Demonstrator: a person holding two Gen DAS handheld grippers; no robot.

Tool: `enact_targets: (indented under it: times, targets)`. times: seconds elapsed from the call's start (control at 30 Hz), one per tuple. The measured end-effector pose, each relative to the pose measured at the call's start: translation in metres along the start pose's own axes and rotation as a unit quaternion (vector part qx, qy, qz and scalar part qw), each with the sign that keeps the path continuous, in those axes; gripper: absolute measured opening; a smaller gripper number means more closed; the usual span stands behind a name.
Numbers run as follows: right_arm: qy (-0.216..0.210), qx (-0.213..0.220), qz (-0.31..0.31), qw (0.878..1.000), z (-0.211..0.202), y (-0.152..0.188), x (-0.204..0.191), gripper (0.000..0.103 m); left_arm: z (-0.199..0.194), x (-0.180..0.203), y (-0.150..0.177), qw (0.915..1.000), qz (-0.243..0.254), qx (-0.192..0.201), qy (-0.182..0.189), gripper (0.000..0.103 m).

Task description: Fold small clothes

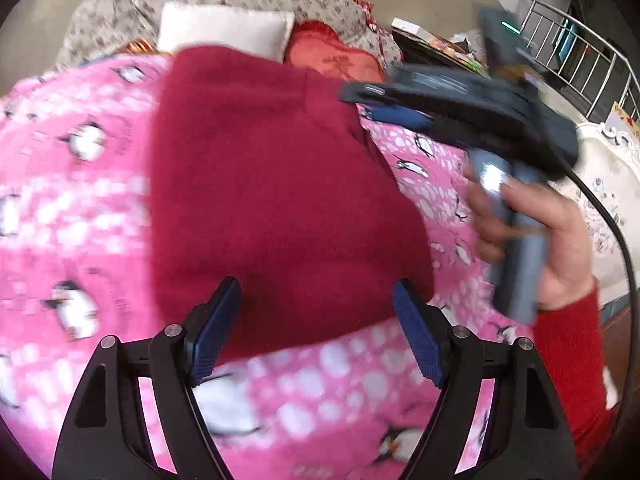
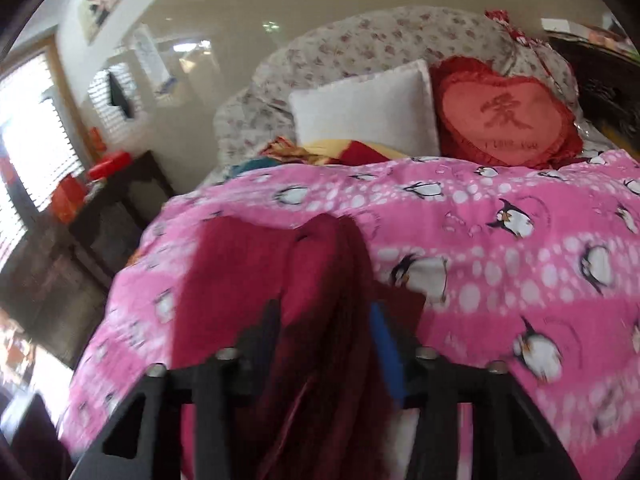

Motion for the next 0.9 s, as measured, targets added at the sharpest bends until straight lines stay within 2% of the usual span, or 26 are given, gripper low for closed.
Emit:
enact_targets:
  times: [0.13, 0.27, 0.3, 0.33, 0.4, 0.5, 0.57, 0.63, 0.7, 0.77, 0.8, 0.83, 0.9]
  targets:
    - [-0.027, -0.026, -0.035, 0.999, -0.039, 0.048, -0.024, 0.047, -0.023, -0.028, 0.012, 0.9979, 0.013, 0.015, -0.061, 0.078]
    - [-0.052, -0.079, -0.036, 0.995, -0.036, 0.098, -0.036, 0.047, -0.018, -0.045, 0.025, 0.9978, -0.029, 0.003, -0.059, 0.078]
    - [-0.044, -0.086, -0.042, 0.994, -0.030, 0.106, -0.036, 0.036, -0.020, -0.043, 0.026, 0.9977, -0.031, 0.004, -0.060, 0.078]
    - [-0.027, -0.084, -0.057, 0.994, -0.025, 0.115, -0.036, 0.006, -0.019, -0.044, 0.027, 0.9973, -0.032, 0.005, -0.066, 0.078]
    - [-0.008, -0.065, -0.095, 0.993, -0.027, 0.122, -0.040, 0.007, -0.022, -0.046, 0.031, 0.9968, -0.031, 0.002, -0.074, 0.078]
    - [-0.006, -0.034, -0.089, 0.995, -0.043, 0.119, -0.035, 0.007, -0.029, -0.044, 0.037, 0.9971, -0.035, 0.008, -0.067, 0.078]
    - [0.034, -0.061, -0.083, 0.994, -0.019, 0.132, -0.014, 0.007, -0.029, -0.047, 0.041, 0.9965, -0.041, 0.008, -0.072, 0.078]
    - [0.036, -0.080, -0.063, 0.994, -0.003, 0.140, -0.003, 0.007, -0.025, -0.052, 0.042, 0.9958, -0.055, 0.003, -0.073, 0.078]
    - [0.022, -0.068, -0.049, 0.996, -0.011, 0.136, -0.005, 0.008, -0.025, -0.056, 0.042, 0.9951, -0.071, 0.005, -0.069, 0.078]
    - [0.008, -0.061, -0.030, 0.998, -0.025, 0.129, -0.006, 0.022, -0.026, -0.059, 0.040, 0.9945, -0.072, 0.008, -0.076, 0.078]
    - [0.009, -0.055, -0.026, 0.998, -0.032, 0.126, -0.007, 0.034, -0.027, -0.060, 0.039, 0.9943, -0.069, 0.010, -0.081, 0.078]
    - [0.012, -0.044, -0.025, 0.999, -0.040, 0.122, -0.009, 0.039, -0.027, -0.061, 0.038, 0.9941, -0.068, 0.012, -0.084, 0.078]
    - [0.021, -0.014, -0.044, 0.999, -0.056, 0.111, -0.017, 0.039, -0.026, -0.064, 0.037, 0.9936, -0.073, 0.011, -0.086, 0.078]
Point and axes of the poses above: each gripper's, at about its wrist camera, not at the fingertips, and z roughly the way its jaws point, x to its right, y to its underside, the point moved 9 cm from there along z, roughly the way its jaws point, and after that the axes turned 14 degrees about z, right-handed, at the moved point
